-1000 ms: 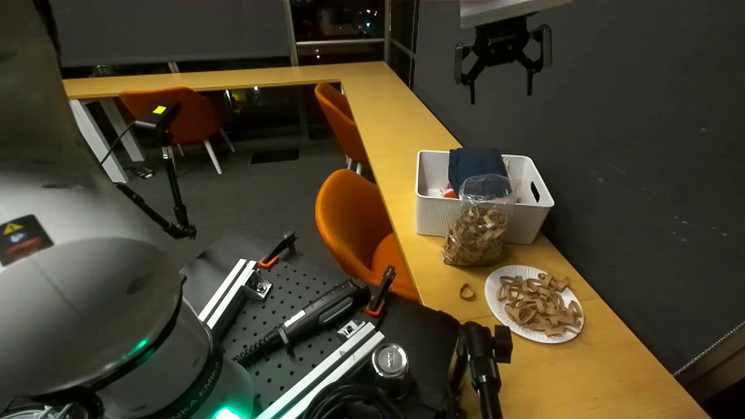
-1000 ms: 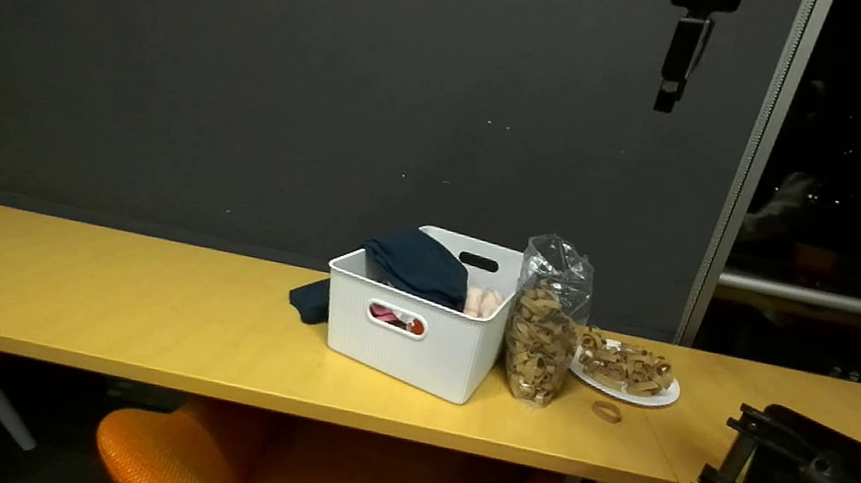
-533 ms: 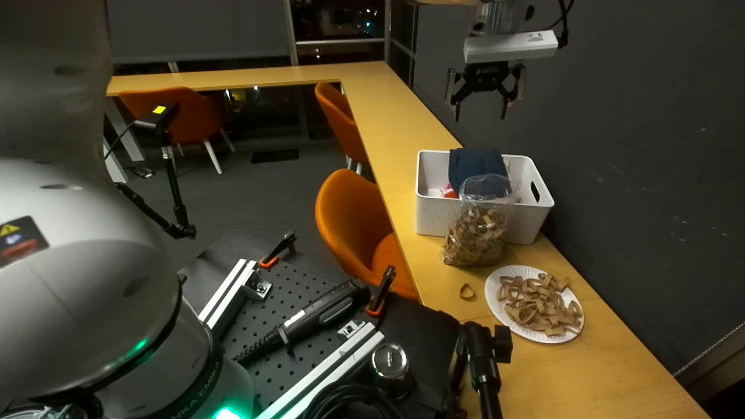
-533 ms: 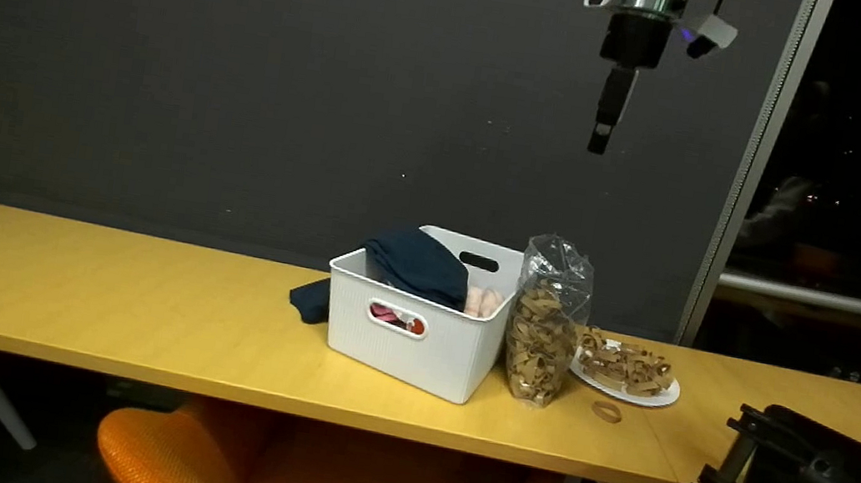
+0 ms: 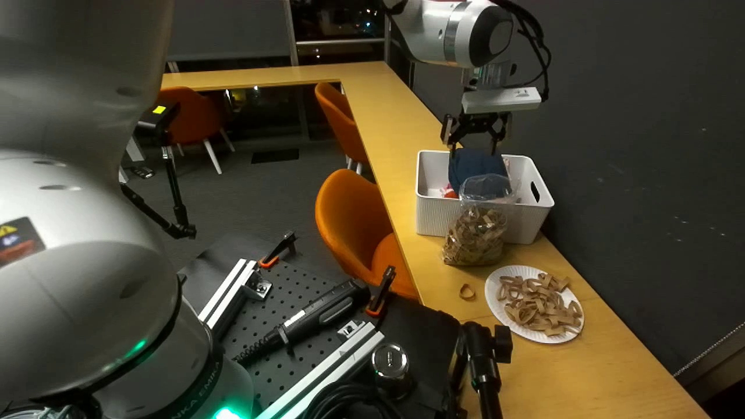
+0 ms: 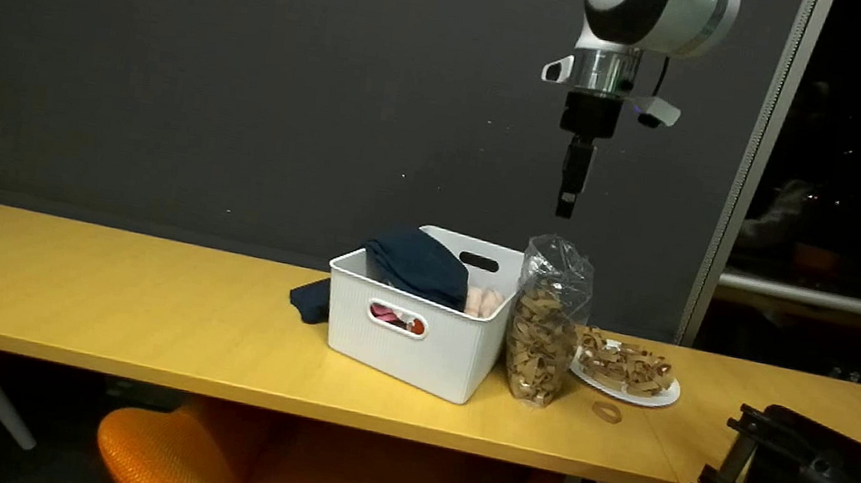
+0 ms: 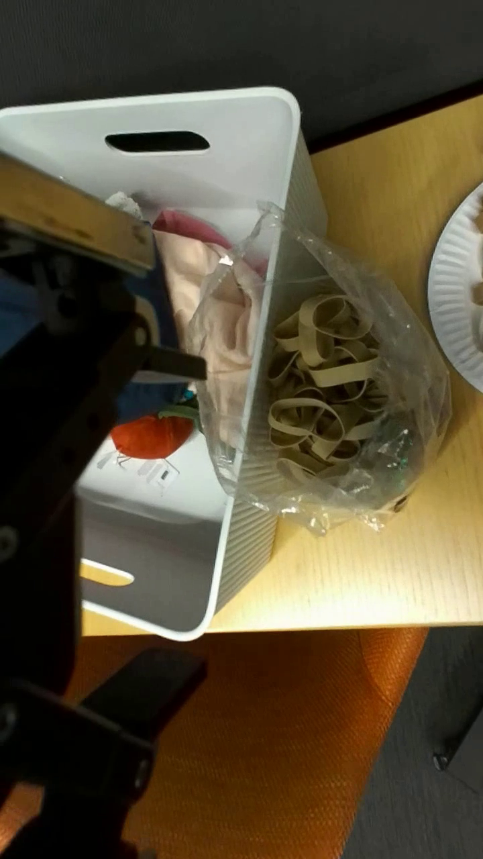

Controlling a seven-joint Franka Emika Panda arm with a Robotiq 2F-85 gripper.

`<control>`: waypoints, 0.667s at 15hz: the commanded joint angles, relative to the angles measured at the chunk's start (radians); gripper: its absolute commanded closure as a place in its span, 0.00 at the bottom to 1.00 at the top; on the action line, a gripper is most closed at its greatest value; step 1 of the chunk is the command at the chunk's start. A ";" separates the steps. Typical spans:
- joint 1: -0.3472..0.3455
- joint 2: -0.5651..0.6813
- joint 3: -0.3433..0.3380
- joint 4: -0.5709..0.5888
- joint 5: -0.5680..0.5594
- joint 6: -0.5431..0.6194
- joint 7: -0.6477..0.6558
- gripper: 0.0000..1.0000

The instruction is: Take the peach t-shirt out of the container and put it on the backrest of the chair.

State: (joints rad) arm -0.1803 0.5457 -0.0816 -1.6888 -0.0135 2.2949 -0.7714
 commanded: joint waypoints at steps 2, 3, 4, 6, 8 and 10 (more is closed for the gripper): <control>-0.021 0.018 0.024 0.010 -0.043 0.025 0.030 0.00; -0.021 0.018 0.023 0.010 -0.050 0.028 0.037 0.00; -0.024 -0.005 0.031 -0.026 -0.048 0.038 0.024 0.00; -0.008 0.019 0.022 -0.031 -0.093 0.086 0.013 0.00; -0.013 0.071 0.031 0.027 -0.116 0.112 -0.002 0.00; -0.013 0.132 0.032 0.093 -0.153 0.131 -0.018 0.00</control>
State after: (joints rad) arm -0.1810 0.5964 -0.0633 -1.6903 -0.1201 2.3939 -0.7564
